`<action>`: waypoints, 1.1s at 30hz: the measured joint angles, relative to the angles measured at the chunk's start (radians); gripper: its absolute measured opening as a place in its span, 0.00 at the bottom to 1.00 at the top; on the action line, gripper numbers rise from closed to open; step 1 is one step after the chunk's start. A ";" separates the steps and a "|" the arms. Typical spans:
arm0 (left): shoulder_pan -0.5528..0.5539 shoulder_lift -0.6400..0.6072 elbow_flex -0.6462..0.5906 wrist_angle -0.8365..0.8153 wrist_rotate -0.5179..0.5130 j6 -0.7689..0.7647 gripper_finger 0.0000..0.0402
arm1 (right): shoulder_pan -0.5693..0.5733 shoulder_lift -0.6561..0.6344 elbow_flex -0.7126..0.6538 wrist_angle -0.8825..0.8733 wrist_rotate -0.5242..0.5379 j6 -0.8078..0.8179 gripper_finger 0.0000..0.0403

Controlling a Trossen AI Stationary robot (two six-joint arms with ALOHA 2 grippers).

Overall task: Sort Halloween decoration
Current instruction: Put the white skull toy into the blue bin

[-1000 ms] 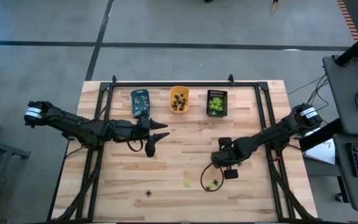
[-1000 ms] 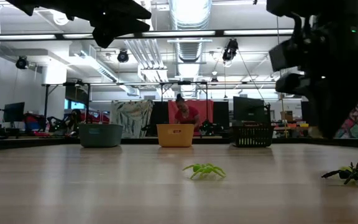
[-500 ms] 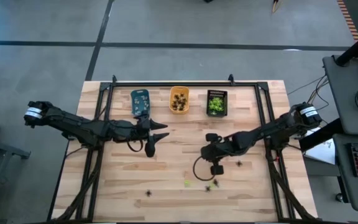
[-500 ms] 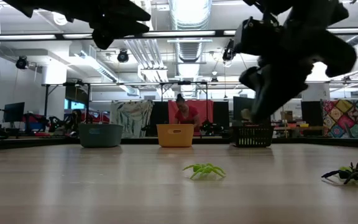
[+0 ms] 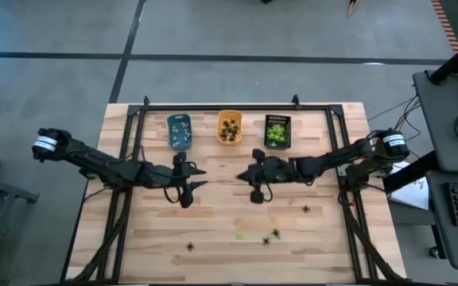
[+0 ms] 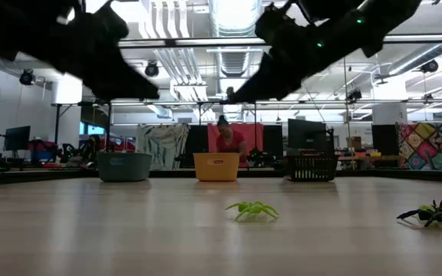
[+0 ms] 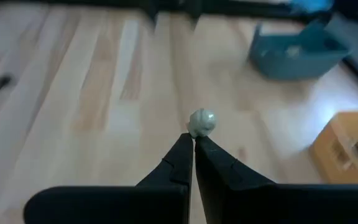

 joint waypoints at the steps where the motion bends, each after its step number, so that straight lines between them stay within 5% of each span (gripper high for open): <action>1: 0.000 0.010 -0.026 0.024 -0.001 -0.012 0.37 | -0.015 0.000 0.004 0.023 -0.001 -0.010 0.02; 12: 0.086 0.173 -0.131 0.232 -0.336 -0.041 0.35 | -0.154 0.000 0.133 0.078 -0.013 -0.102 0.02; 20: 0.270 0.212 -0.130 0.305 -0.220 -0.005 0.23 | -0.217 0.000 0.227 0.077 -0.038 -0.148 0.02; 26: 0.271 0.220 -0.132 0.467 -0.089 0.122 0.15 | -0.251 0.023 0.302 0.078 -0.065 -0.175 0.02; 33: 0.263 0.155 -0.169 0.536 -0.095 0.106 0.10 | -0.280 0.168 0.450 0.068 -0.086 -0.191 0.02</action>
